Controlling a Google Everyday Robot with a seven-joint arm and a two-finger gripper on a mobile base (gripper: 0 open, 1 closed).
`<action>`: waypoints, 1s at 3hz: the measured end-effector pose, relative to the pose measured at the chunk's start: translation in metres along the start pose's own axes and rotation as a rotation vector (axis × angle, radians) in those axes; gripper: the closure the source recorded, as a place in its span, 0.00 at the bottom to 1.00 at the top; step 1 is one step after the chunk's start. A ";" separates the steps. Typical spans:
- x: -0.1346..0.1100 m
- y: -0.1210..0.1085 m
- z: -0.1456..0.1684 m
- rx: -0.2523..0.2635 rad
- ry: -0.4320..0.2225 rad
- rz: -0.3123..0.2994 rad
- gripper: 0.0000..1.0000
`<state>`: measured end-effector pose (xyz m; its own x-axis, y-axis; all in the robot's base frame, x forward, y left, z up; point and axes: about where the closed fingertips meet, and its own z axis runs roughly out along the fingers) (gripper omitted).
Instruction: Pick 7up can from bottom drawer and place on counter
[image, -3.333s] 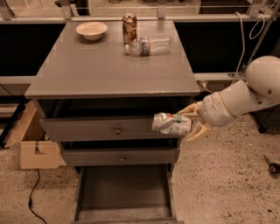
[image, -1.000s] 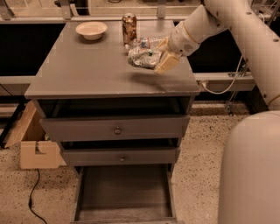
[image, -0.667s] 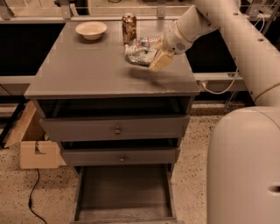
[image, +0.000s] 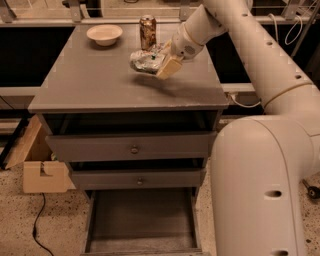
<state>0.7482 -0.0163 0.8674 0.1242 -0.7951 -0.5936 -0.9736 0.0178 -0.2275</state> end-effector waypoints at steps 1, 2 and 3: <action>-0.005 -0.002 0.010 -0.017 -0.005 -0.001 0.58; -0.005 -0.003 0.019 -0.037 -0.011 -0.001 0.27; -0.004 -0.004 0.019 -0.042 -0.010 -0.004 0.04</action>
Offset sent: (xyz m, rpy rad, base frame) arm 0.0111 0.0132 -0.0071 0.0098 0.0380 0.0324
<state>0.7551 -0.0021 0.8562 0.1301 -0.7891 -0.6003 -0.9802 -0.0111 -0.1978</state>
